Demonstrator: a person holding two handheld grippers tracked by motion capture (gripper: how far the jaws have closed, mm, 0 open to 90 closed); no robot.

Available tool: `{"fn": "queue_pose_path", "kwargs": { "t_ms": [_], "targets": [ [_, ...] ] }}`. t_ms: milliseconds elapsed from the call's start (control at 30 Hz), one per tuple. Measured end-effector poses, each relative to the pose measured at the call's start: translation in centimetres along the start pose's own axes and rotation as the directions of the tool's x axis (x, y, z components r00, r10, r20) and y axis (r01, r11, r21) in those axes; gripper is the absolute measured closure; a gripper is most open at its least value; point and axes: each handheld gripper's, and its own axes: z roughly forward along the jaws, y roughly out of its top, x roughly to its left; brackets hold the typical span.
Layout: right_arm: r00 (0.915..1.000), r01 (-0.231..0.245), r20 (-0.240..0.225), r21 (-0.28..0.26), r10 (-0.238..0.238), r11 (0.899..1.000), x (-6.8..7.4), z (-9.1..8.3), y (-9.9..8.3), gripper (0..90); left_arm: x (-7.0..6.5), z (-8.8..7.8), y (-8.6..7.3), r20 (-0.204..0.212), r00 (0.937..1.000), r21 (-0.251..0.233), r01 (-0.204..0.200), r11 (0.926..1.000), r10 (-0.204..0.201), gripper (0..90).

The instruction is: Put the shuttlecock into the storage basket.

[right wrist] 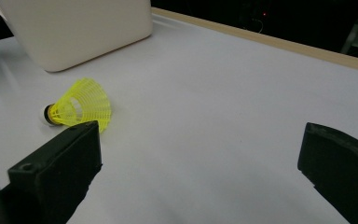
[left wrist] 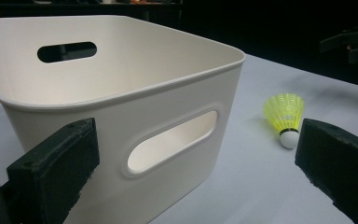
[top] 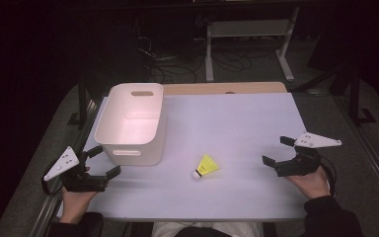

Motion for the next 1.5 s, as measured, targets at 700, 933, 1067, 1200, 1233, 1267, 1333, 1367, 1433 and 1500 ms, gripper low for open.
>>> {"fn": "queue_pose_path", "kwargs": {
  "t_ms": [700,933,1067,1200,1233,1267,1333,1367,1433,1500],
  "targets": [
    [0.9998,-0.005,-0.019,0.024,0.006,1.000,0.1,0.2,-0.2,0.0,-0.2,0.0,0.2,0.020,0.9998,0.020,-0.002,0.9998,0.002,0.0],
    [0.9993,-0.010,-0.035,0.033,0.011,0.999,0.2,0.3,-0.3,0.0,-0.6,0.0,0.7,0.031,0.9994,0.048,-0.016,0.9987,0.015,0.0],
    [0.9992,-0.013,-0.037,0.040,0.015,0.999,0.1,0.4,-0.4,0.0,-0.4,-0.5,1.1,0.019,0.9998,0.062,-0.010,0.9980,0.009,0.0],
    [0.9992,-0.014,-0.037,0.043,0.016,0.999,0.1,0.4,-0.4,0.0,-0.3,-0.8,1.5,0.018,0.9998,0.076,-0.005,0.9971,0.003,0.0],
    [0.9992,-0.014,-0.037,0.042,0.016,0.999,0.2,0.4,-0.4,0.0,-0.3,-0.8,1.7,0.019,0.9998,0.080,-0.004,0.9968,0.003,0.0],
    [0.9991,-0.017,-0.037,0.041,0.018,0.999,0.2,0.4,-0.4,0.0,-0.3,-0.8,1.8,0.019,0.9998,0.089,-0.004,0.9961,0.002,0.0],
    [0.9991,-0.018,-0.038,0.042,0.020,0.999,0.1,0.5,-0.4,0.0,-0.3,-0.9,2.1,0.021,0.9998,0.104,0.000,0.9946,-0.002,0.0],
    [0.9990,-0.020,-0.038,0.043,0.022,0.999,0.1,0.5,-0.4,0.0,-0.3,-0.9,2.2,0.023,0.9997,0.110,0.002,0.9939,-0.004,0.0],
    [0.9990,-0.021,-0.039,0.044,0.023,0.999,0.1,0.5,-0.5,0.0,-0.2,-0.8,2.5,0.028,0.9995,0.115,0.011,0.9933,-0.014,0.0],
    [0.9990,-0.020,-0.039,0.044,0.022,0.999,0.1,0.5,-0.5,0.0,-0.1,-0.8,2.8,0.029,0.9994,0.122,0.015,0.9924,-0.018,0.0]
  ]
}}
